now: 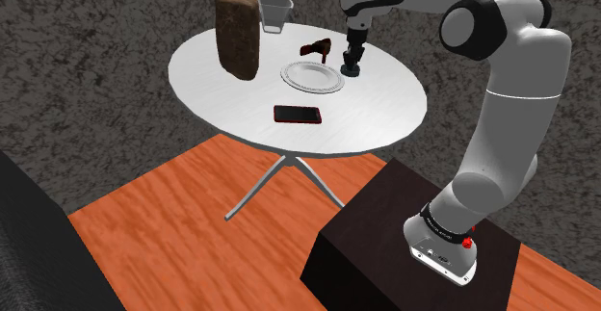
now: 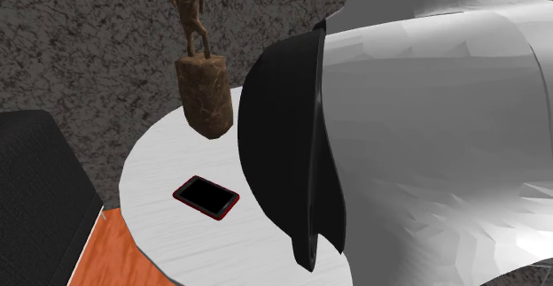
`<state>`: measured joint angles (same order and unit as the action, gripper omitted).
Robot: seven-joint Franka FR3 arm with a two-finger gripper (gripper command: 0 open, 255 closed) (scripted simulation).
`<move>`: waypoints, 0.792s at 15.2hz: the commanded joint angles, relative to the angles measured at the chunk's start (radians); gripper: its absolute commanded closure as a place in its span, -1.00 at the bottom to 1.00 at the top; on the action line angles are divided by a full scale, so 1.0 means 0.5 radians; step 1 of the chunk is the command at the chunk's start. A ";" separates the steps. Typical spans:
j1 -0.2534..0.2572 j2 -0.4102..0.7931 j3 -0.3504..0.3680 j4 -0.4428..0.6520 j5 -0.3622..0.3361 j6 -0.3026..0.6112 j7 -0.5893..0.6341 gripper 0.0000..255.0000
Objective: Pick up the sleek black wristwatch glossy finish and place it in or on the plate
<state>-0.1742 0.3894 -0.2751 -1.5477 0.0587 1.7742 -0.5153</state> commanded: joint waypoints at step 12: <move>-0.010 -0.032 -0.008 0.291 -0.011 -0.323 -0.001 1.00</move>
<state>-0.1780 0.3719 -0.2789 -1.4169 0.0531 1.6267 -0.5151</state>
